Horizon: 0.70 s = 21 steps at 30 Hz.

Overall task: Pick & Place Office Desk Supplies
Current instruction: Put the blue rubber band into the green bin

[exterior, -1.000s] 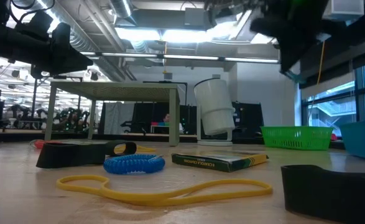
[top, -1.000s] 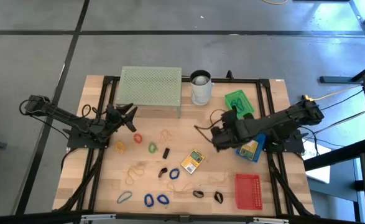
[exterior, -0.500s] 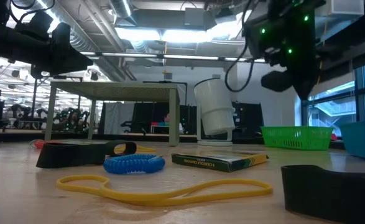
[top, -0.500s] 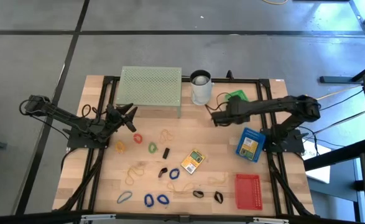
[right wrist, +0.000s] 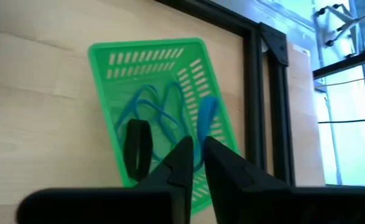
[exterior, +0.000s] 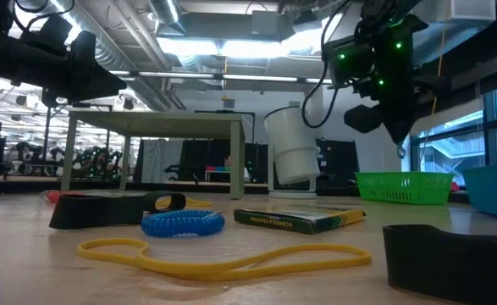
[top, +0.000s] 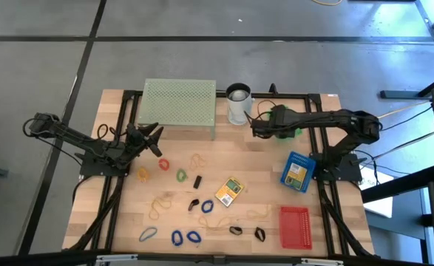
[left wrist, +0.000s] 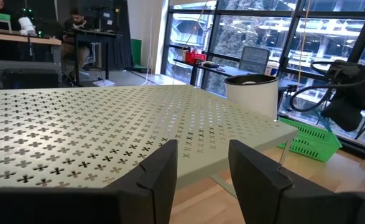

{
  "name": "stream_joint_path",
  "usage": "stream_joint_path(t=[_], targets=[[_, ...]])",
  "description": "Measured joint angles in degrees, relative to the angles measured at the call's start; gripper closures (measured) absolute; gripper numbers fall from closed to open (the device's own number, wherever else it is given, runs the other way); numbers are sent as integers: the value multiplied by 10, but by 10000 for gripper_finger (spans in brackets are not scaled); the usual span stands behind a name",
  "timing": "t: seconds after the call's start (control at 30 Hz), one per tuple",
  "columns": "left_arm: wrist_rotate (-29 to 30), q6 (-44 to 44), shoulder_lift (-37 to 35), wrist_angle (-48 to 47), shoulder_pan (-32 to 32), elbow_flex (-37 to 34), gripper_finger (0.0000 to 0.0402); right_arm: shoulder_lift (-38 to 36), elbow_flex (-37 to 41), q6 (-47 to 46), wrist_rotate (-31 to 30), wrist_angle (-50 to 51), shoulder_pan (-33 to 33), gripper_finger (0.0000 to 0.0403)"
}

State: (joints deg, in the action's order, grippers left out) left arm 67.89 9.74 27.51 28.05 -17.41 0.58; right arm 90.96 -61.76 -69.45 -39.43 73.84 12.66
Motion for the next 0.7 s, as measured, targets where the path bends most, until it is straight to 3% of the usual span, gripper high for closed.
stream_joint_path(t=[0.5,0.7], targets=[[0,0,0,0,0,0,263,0,0,28,31,-21,35,184],[0,0,0,0,0,0,263,0,0,37,45,-41,36,140]])
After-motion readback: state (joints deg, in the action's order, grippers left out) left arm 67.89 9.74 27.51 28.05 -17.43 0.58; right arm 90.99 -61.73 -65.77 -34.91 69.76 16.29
